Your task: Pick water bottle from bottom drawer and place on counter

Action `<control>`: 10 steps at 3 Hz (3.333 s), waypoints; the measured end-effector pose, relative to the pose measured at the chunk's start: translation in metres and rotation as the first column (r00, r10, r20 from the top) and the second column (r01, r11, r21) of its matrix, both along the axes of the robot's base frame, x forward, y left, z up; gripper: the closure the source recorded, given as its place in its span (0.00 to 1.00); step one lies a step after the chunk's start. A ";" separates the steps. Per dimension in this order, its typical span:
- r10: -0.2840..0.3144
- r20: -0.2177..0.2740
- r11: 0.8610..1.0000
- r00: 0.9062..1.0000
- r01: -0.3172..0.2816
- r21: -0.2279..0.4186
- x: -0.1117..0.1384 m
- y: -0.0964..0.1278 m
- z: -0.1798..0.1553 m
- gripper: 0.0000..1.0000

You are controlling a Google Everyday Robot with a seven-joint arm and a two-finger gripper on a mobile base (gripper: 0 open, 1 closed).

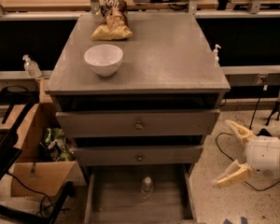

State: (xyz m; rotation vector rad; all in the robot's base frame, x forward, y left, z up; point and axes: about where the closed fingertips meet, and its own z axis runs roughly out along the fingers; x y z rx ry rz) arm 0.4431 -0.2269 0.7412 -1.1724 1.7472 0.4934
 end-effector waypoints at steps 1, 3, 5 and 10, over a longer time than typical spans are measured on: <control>0.022 -0.012 0.999 1.000 -0.021 0.025 0.002 0.011 -0.031 0.00; 0.162 0.087 0.979 0.983 -0.171 0.112 0.037 0.050 -0.174 0.00; 0.194 0.017 0.964 0.981 -0.194 0.183 0.045 0.050 -0.310 0.00; 0.269 0.000 0.920 0.963 -0.257 0.295 0.085 0.102 -0.479 0.00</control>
Offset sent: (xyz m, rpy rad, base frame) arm 0.0341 0.0563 -0.2403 0.2493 0.0079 0.1581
